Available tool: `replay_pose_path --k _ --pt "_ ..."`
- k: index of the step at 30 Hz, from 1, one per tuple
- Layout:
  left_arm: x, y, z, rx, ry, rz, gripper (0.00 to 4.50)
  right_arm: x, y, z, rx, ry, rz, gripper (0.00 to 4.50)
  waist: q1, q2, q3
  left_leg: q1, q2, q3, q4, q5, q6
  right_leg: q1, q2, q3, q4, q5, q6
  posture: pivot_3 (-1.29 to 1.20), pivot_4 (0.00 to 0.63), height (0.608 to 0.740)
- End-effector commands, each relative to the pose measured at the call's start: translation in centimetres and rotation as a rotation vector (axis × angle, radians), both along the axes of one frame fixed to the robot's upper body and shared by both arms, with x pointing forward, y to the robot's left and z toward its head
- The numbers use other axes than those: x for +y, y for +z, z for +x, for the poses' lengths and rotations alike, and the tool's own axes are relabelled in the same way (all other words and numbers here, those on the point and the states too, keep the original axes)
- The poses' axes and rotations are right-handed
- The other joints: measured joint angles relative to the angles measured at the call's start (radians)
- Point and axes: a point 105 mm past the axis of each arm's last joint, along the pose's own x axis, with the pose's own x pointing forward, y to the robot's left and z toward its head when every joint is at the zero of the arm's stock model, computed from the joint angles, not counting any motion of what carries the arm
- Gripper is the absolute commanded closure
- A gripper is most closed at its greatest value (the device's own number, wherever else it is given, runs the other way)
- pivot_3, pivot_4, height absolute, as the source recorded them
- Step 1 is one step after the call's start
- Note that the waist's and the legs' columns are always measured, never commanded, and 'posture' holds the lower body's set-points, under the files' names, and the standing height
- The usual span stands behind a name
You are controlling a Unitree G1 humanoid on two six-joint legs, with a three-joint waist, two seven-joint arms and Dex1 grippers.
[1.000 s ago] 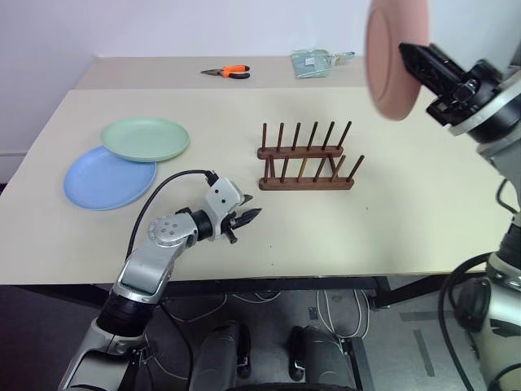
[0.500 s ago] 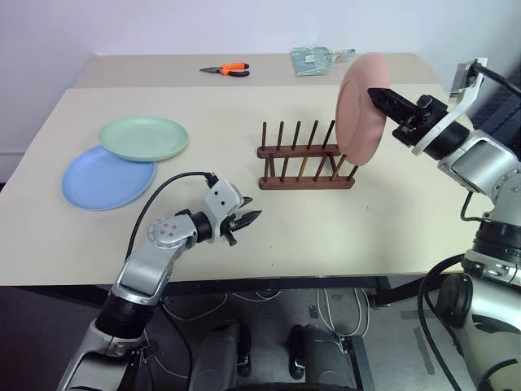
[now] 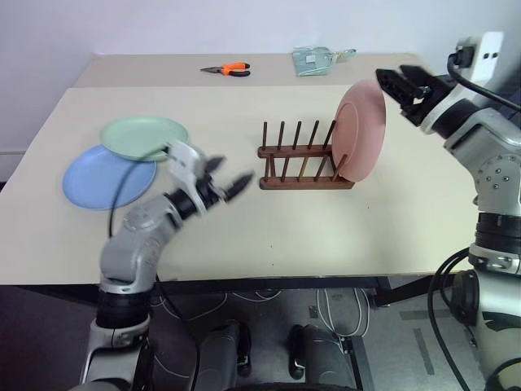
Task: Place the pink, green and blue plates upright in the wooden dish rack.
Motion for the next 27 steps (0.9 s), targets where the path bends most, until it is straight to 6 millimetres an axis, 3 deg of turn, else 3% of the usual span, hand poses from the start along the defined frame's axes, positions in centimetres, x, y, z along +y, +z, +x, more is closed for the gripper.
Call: replay_pose_path --k 1,3,7,13,15,18,22,25,27 --pt "7.1 1.2 1.1 0.047 0.399 -0.034 0.00 -0.3 2.5 -1.6 -0.168 -0.029 -0.182 0.75 -0.003 0.000 0.000 0.000 0.000 0.000 0.000 0.000 0.000 0.000 0.000 0.000 0.000 0.000 0.000 0.00 0.150 0.740" --pt "10.3 0.6 1.5 0.152 0.613 0.006 0.00 1.1 3.2 -2.5 -0.226 0.023 -0.266 0.03 -0.009 0.000 0.000 0.001 0.000 0.001 -0.001 0.000 0.000 0.000 0.001 0.000 0.000 0.000 0.000 0.00 0.150 0.740" --pt "14.1 -0.3 1.0 0.296 0.814 -0.140 0.00 5.0 2.3 -4.3 -0.232 0.234 -0.357 0.03 -0.006 -0.002 0.001 0.001 0.000 0.001 -0.001 0.000 0.000 0.000 0.001 0.000 0.000 0.000 0.001 0.00 0.150 0.740" --pt "14.1 -3.9 3.0 0.553 0.763 -0.216 0.00 10.7 -2.3 -7.5 -0.112 0.559 -0.429 0.03 0.006 -0.005 0.000 0.001 -0.001 -0.002 0.000 0.000 -0.001 0.003 0.001 -0.002 -0.002 0.000 0.003 0.00 0.150 0.740" --pt "14.3 -4.7 3.5 0.597 0.761 -0.222 0.00 11.6 -3.4 -8.0 -0.084 0.597 -0.446 0.03 0.004 -0.005 0.000 0.001 -0.001 -0.002 0.000 0.000 -0.001 0.003 0.001 -0.003 -0.002 0.000 0.003 0.00 0.150 0.740" --pt "14.0 -5.4 4.6 0.617 0.710 -0.290 0.83 12.7 -5.1 -8.7 -0.051 0.633 -0.453 0.00 0.000 -0.006 0.000 0.001 -0.001 -0.002 0.000 0.000 -0.001 0.003 0.001 -0.002 -0.002 0.000 0.003 0.00 0.150 0.740" --pt "13.7 -5.0 5.4 0.580 0.666 -0.315 2.75 13.3 -6.0 -9.1 -0.037 0.641 -0.463 0.00 -0.001 -0.006 0.000 0.001 -0.001 -0.002 0.000 0.001 -0.002 0.003 0.001 -0.002 -0.002 0.000 0.003 0.00 0.150 0.740" --pt "13.4 -3.3 5.6 0.483 0.629 -0.320 4.25 13.3 -6.2 -8.9 -0.024 0.627 -0.461 0.00 -0.001 -0.006 0.000 0.001 -0.001 -0.002 0.000 0.001 -0.002 0.003 0.001 -0.002 -0.002 0.000 0.003 0.00 0.150 0.740" --pt "11.8 -0.1 5.4 0.319 0.534 -0.282 4.39 13.2 -6.3 -8.2 -0.009 0.597 -0.475 0.00 0.000 -0.008 0.001 0.001 -0.001 -0.002 0.000 0.001 -0.002 0.003 0.001 -0.002 -0.002 0.000 0.003 0.00 0.150 0.740"
